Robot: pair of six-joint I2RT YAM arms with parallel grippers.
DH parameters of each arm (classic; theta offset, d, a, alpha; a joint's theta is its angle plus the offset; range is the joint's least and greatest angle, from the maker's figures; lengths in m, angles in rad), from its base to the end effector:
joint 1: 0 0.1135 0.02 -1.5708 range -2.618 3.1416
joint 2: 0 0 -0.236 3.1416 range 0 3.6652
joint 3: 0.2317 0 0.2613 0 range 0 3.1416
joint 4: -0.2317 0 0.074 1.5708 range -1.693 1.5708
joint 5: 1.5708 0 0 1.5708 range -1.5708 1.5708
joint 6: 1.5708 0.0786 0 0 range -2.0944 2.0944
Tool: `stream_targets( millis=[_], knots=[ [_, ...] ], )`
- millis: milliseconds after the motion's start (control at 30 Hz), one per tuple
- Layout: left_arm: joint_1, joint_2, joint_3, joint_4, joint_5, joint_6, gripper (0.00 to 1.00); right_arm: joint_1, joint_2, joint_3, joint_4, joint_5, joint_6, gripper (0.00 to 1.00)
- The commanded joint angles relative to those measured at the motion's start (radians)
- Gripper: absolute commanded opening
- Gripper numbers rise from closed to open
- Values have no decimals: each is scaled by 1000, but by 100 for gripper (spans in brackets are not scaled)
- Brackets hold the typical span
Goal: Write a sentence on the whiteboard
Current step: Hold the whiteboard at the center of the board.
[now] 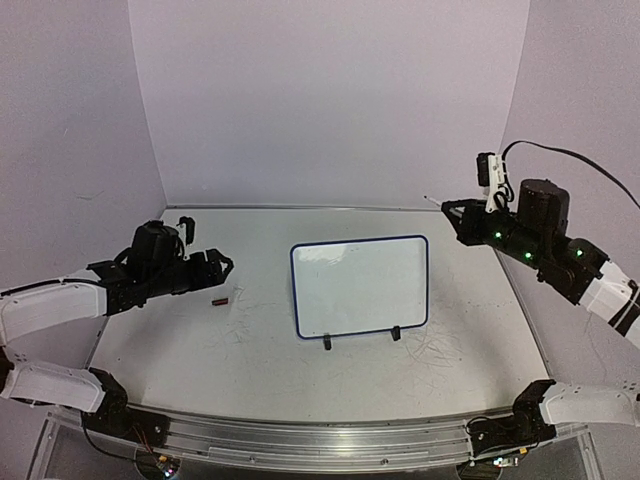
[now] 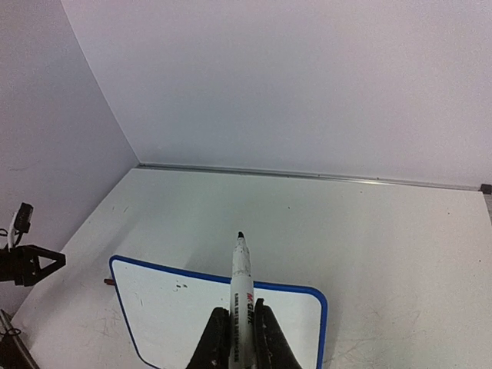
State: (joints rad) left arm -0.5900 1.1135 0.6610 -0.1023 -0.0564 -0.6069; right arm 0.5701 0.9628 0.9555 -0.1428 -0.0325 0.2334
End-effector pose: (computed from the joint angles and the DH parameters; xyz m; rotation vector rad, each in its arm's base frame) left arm 0.2520 -0.1634 0.1877 -0.0530 2.1931 -0.6369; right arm 0.2434 0.1591 0.3425 -0.3193 1.7317 0.6185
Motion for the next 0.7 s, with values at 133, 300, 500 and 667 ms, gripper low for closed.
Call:
stream_targets(
  millis=[133,300,500,667],
  knots=[
    [23,99,21,327,555,116,85,16,-18,62,-79,-20,15,0],
    [62,178,76,341,704,176,84,46,10,102,-111,-31,10,0],
    [123,273,130,339,808,186,83,113,82,156,-118,-1,18,0],
    [122,271,165,339,729,195,85,174,151,204,-116,52,31,0]
  ],
)
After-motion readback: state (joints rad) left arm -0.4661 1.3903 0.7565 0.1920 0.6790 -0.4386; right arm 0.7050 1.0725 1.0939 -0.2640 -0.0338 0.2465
